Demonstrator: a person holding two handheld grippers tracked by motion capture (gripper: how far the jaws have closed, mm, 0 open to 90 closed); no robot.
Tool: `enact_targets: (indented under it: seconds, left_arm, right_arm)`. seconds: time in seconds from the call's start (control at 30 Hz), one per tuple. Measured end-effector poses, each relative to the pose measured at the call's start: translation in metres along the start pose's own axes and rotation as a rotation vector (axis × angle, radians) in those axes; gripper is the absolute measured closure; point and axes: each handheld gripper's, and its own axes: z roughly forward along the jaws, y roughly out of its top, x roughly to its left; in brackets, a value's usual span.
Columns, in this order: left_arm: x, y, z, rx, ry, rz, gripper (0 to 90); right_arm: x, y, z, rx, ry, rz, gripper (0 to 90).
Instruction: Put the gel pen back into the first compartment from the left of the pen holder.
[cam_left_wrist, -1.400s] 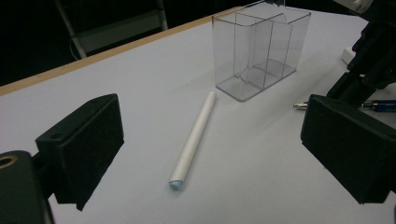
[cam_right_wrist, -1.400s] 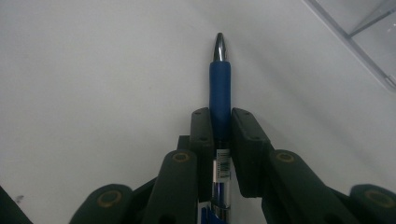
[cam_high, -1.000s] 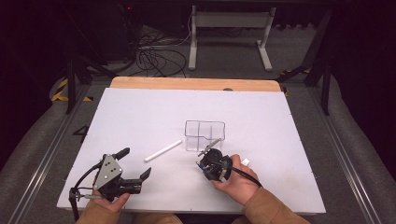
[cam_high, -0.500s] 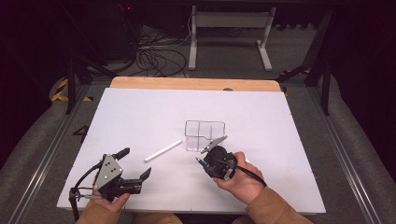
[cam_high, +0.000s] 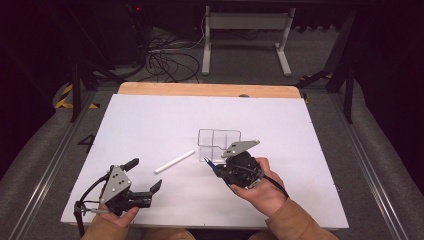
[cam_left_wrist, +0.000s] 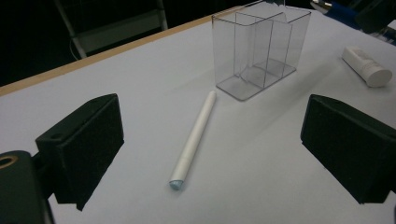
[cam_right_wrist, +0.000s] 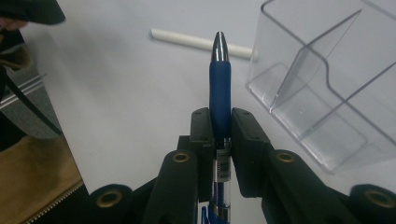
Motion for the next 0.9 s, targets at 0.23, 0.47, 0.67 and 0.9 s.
enact_targets:
  seconds: [0.23,0.47,0.67,0.9]
  left_arm:
    - [0.000,0.000,0.000,0.000,0.000,0.000,6.6]
    - [0.000,0.000,0.000,0.000,0.000,0.000,6.6]
    - [0.000,0.000,0.000,0.000,0.001,0.000,6.6]
    - [0.000,0.000,0.000,-0.001,0.001,-0.001,6.6]
  right_arm:
    - [-0.003,0.006,-0.010,-0.106,0.033,-0.004,79.8]
    - [-0.007,0.013,-0.015,-0.202,0.075,-0.009,79.9]
    - [-0.012,0.020,-0.018,-0.270,0.091,-0.015,79.8]
    - [-0.018,0.027,-0.018,-0.340,0.088,-0.034,79.8]
